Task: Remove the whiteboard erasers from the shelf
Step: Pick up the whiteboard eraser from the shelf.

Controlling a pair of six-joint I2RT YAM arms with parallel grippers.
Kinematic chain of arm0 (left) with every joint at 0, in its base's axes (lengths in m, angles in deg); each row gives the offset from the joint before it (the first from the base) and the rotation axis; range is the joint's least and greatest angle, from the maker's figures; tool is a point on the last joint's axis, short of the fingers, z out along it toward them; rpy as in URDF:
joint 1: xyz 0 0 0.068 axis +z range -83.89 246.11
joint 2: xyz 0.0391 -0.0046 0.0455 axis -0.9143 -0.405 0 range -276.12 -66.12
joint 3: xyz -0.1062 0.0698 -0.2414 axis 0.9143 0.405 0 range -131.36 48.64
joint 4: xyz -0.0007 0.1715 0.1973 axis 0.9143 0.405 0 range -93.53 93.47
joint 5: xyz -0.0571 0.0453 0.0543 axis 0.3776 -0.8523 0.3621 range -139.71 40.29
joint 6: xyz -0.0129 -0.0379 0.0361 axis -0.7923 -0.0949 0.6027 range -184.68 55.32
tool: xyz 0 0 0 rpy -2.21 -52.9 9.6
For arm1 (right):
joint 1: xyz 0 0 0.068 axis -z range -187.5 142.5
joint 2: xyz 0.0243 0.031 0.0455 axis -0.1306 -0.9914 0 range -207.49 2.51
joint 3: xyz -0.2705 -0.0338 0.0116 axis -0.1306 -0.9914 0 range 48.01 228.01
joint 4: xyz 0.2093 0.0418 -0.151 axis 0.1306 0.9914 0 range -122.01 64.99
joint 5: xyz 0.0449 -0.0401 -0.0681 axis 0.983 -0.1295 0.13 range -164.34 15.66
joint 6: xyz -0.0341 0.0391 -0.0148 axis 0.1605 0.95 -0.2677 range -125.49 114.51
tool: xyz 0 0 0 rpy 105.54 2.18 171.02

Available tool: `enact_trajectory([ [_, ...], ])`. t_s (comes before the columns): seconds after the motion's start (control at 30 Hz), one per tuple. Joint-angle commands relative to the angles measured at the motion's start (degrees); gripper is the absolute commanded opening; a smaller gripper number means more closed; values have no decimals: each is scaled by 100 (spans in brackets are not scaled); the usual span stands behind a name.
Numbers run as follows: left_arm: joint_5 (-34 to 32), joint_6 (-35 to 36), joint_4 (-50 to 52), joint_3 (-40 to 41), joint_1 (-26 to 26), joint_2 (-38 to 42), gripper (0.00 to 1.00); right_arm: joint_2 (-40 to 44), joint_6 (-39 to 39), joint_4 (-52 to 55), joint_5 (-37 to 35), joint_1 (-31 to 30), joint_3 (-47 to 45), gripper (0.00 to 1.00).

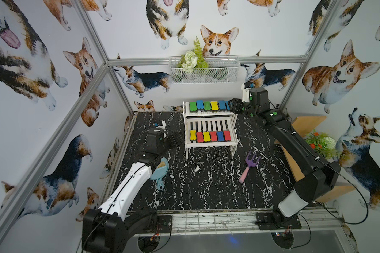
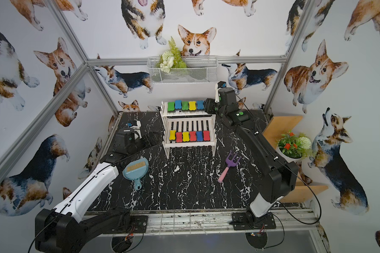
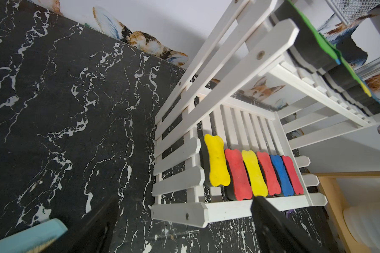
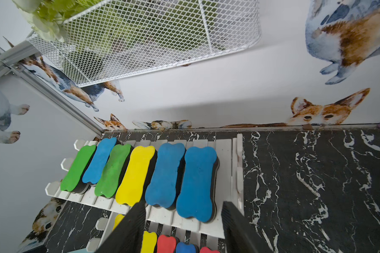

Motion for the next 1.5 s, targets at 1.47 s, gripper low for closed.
enact_trajectory([
  [1.47, -110, 193, 65, -14, -8, -51, 100, -1551, -303, 1671, -899, -208, 1706, 51],
])
